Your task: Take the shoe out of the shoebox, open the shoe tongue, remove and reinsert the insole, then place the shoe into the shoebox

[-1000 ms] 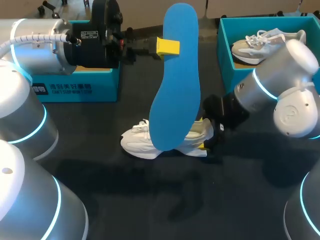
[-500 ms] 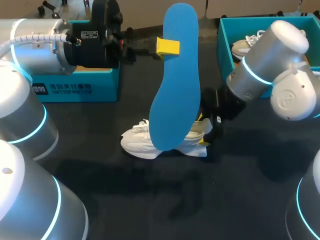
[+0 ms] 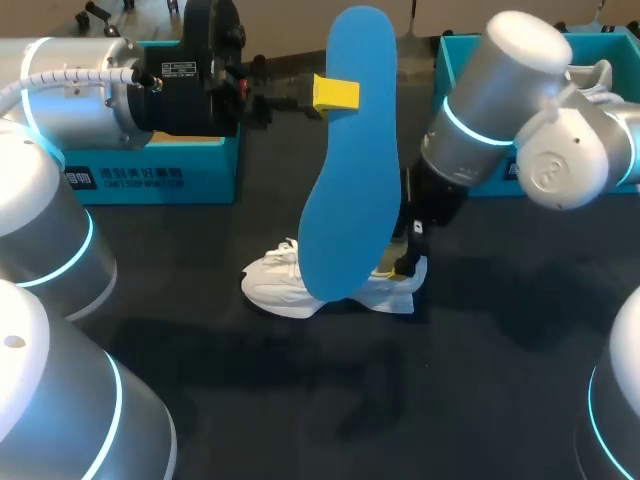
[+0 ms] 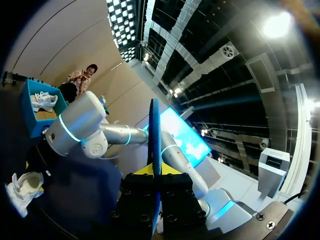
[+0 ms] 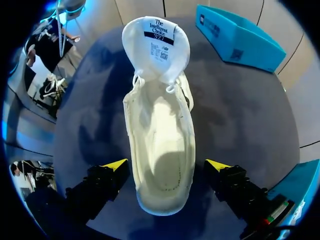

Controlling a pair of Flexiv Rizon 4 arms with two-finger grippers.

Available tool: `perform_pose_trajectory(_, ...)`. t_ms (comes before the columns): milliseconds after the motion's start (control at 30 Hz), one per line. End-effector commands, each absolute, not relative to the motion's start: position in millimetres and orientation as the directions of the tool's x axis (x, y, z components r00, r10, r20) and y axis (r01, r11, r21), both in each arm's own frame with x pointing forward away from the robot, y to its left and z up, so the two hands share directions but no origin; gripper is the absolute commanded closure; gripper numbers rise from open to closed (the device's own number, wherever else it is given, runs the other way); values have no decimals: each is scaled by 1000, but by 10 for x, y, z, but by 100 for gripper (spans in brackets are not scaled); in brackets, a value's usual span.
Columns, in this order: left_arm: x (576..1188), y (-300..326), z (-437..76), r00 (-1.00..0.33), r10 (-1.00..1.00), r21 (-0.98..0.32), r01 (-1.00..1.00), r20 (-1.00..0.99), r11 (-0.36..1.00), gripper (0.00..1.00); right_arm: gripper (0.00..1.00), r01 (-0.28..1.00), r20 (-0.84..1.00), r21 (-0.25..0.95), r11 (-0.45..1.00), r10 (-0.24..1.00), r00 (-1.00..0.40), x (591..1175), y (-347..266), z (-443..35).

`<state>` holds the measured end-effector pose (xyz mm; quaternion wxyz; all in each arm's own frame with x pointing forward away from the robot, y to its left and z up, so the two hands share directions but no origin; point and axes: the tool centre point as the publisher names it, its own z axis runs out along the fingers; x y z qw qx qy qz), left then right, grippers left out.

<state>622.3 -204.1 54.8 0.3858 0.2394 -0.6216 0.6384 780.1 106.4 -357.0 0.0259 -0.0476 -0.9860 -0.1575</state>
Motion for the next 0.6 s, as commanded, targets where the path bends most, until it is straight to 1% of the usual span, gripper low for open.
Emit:
perform_pose_trajectory(33, 6233, -2063, 546, -588, 196, -609, -790, 785, 72, 100, 0, 100, 61, 231, 968, 88, -994, 7800, 1110, -3553)
perform_pose_trajectory(600, 6233, -2063, 546, -588, 196, -609, -790, 785, 72, 100, 0, 119, 49, 166, 979, 112, -992, 7768, 1091, -3546)
